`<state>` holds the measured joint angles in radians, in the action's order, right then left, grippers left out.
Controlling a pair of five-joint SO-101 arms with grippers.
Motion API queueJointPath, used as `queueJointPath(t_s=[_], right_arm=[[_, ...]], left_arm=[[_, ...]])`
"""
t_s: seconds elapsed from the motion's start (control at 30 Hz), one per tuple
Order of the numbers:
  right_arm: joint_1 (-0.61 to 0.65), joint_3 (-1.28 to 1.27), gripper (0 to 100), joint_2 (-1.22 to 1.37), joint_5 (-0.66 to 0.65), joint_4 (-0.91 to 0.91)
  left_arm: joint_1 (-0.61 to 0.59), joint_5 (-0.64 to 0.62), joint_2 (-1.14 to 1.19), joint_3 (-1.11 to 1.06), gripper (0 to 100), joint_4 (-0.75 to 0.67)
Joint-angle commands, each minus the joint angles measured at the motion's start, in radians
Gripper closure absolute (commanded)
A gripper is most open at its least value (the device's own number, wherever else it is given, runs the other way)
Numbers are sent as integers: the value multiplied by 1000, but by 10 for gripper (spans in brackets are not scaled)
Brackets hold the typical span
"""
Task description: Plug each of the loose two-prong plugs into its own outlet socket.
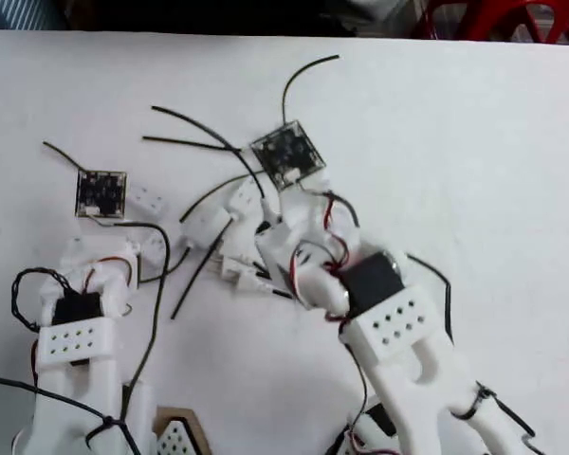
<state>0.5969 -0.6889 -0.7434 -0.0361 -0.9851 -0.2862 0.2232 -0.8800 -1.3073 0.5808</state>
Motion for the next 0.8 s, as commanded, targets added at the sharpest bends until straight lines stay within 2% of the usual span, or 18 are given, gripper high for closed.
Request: queueJointPath(t_s=[0.0, 0.13, 0.23, 0.37, 0.53, 0.77], right_arm=[[31, -124, 981, -101, 40, 176], [58, -233, 981, -189, 71, 255], [67, -307, 981, -246, 80, 292], [68, -416, 981, -317, 80, 355], [68, -525, 981, -397, 78, 423], [104, -569, 981, -421, 74, 444]], left_arm=[[94, 5, -25, 28, 976, -48], [150, 5, -27, 61, 976, -112], [194, 3, -27, 118, 976, -109], [257, -14, -27, 216, 914, -2], [331, -189, -27, 290, 772, 95], [509, -190, -30, 316, 774, 157]])
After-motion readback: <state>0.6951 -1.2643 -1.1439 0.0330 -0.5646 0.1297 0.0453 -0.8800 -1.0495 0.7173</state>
